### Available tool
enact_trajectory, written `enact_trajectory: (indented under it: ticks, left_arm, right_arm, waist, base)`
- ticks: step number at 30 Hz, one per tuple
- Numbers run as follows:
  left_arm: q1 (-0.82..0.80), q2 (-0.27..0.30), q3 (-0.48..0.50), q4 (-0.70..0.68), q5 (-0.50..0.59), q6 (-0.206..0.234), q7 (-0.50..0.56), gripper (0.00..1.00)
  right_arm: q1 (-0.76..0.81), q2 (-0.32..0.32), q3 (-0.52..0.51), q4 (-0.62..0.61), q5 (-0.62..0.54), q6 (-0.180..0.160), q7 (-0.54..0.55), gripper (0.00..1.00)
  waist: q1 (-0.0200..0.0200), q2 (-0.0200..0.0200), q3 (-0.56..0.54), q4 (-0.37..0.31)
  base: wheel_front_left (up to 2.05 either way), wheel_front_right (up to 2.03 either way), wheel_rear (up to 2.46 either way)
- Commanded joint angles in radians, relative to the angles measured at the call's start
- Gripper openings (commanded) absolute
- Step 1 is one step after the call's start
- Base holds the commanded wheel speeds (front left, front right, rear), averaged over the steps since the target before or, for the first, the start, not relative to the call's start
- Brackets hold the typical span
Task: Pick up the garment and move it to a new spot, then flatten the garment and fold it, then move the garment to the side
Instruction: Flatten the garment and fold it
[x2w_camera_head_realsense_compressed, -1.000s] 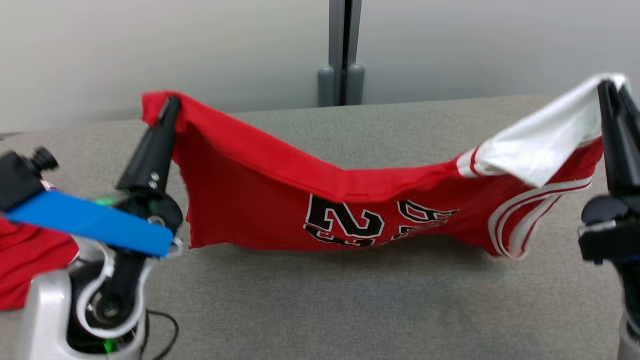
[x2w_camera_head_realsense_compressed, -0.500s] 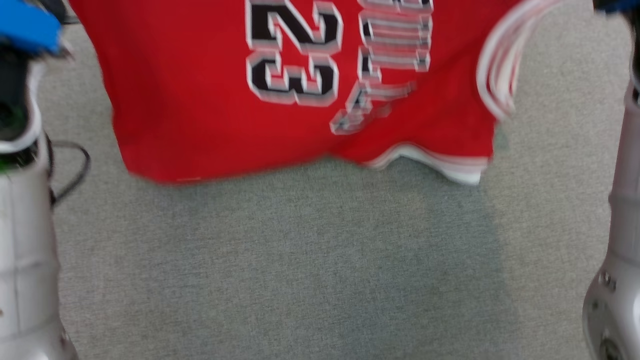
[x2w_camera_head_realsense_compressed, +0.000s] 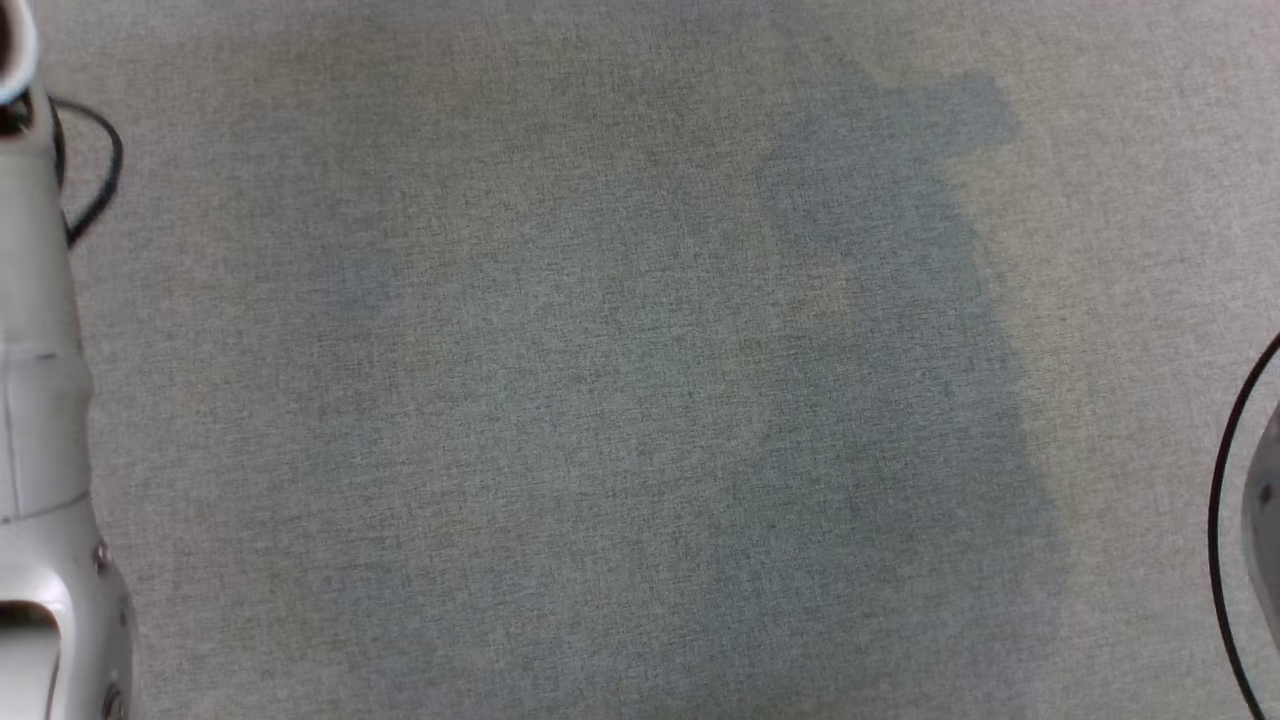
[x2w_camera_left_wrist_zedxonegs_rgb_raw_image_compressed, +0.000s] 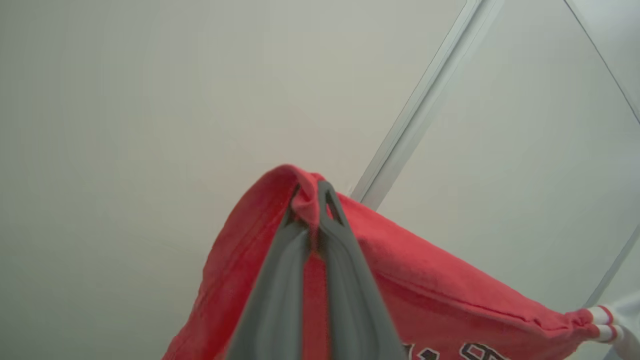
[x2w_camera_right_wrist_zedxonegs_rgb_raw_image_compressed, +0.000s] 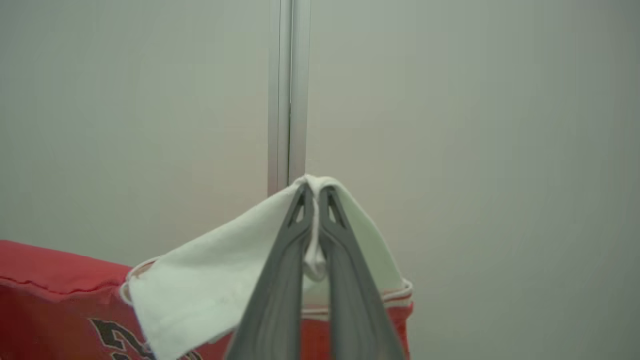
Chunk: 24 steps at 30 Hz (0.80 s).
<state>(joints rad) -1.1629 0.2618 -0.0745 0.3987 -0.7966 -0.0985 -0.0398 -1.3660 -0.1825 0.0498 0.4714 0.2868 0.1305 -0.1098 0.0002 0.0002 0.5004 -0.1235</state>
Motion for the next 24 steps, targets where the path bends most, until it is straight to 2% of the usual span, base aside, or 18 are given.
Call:
enact_trajectory:
  ticks: [1, 5, 9, 12, 15, 19, 24]
  left_arm:
    - [0.042, 0.011, -0.005, 0.031, 0.014, -0.005, -0.016, 0.00]
    - [0.132, 0.017, -0.038, 0.120, 0.046, -0.013, -0.052, 0.00]
    - [0.248, -0.022, -0.082, 0.205, 0.011, -0.026, -0.035, 0.00]
    - [0.340, -0.045, -0.109, 0.251, -0.040, -0.030, 0.013, 0.00]
    - [0.424, -0.047, -0.130, 0.285, -0.061, -0.033, 0.043, 0.00]
    - [0.551, -0.075, -0.150, 0.296, -0.105, -0.034, 0.065, 0.00]
    - [0.710, -0.075, -0.176, 0.243, -0.119, -0.035, 0.056, 0.00]
  right_arm:
    - [0.056, -0.009, 0.021, 0.030, 0.011, 0.000, -0.004, 0.00]
    - [0.174, -0.016, 0.103, 0.094, 0.055, 0.000, 0.008, 0.00]
    - [0.326, -0.040, 0.166, 0.117, 0.111, 0.000, 0.046, 0.00]
    - [0.439, -0.040, 0.226, 0.106, 0.178, 0.000, 0.127, 0.00]
    - [0.531, -0.088, 0.252, 0.087, 0.214, 0.000, 0.215, 0.00]
    - [0.669, -0.134, 0.240, 0.049, 0.188, 0.000, 0.323, 0.00]
    - [0.881, -0.121, 0.131, -0.060, 0.136, 0.000, 0.433, 0.00]
  waist:
    - [-0.0002, -0.0002, 0.003, -0.001]
    - [-0.0002, -0.0002, -0.005, 0.004]
    - [-0.0002, -0.0002, -0.047, 0.021]
    - [-0.0002, -0.0002, -0.099, 0.029]
    - [-0.0002, -0.0002, -0.155, 0.040]
    - [-0.0002, -0.0002, -0.232, 0.061]
    - [-0.0002, -0.0002, -0.302, 0.086]
  base:
    - [0.00, 0.00, 0.00]
    - [0.00, 0.00, 0.00]
    - [0.00, 0.00, 0.00]
    - [0.00, 0.00, 0.00]
    - [0.00, 0.00, 0.00]
    - [0.00, 0.00, 0.00]
    - [0.00, 0.00, 0.00]
